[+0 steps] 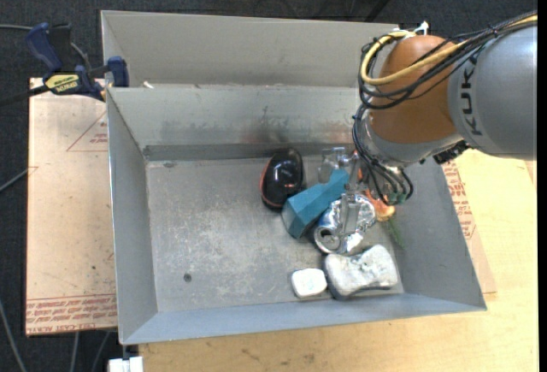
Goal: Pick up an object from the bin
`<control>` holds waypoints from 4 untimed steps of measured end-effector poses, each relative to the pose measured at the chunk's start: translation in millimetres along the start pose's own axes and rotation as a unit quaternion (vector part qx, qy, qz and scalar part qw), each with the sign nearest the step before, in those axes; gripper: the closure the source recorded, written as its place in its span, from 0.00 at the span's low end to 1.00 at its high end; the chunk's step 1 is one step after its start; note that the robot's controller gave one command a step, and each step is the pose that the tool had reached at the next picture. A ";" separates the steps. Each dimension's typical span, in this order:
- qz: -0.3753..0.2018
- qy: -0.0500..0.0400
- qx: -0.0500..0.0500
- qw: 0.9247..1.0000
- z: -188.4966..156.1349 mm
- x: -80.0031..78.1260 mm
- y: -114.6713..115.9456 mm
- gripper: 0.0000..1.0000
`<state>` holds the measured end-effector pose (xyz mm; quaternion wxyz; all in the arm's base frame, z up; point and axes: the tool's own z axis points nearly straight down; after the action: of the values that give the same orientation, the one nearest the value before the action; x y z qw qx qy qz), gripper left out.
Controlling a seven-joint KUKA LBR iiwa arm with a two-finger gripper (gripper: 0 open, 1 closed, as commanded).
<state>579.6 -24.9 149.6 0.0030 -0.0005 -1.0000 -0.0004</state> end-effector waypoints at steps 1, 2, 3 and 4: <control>0.000 -0.003 0.000 1.000 -4.5 -1.2 0.0 0.00; -0.012 -0.007 0.000 1.000 34.8 -17.8 2.6 0.00; 0.194 -0.002 0.000 0.981 75.4 -33.8 -4.5 1.00; 0.194 -0.002 0.001 0.981 75.4 -33.9 -4.5 1.00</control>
Offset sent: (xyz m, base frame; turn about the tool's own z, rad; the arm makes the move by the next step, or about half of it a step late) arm 0.0258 0.0062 -0.0796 -0.0505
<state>613.0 -29.4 74.0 0.0012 -0.1940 -0.9810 0.0007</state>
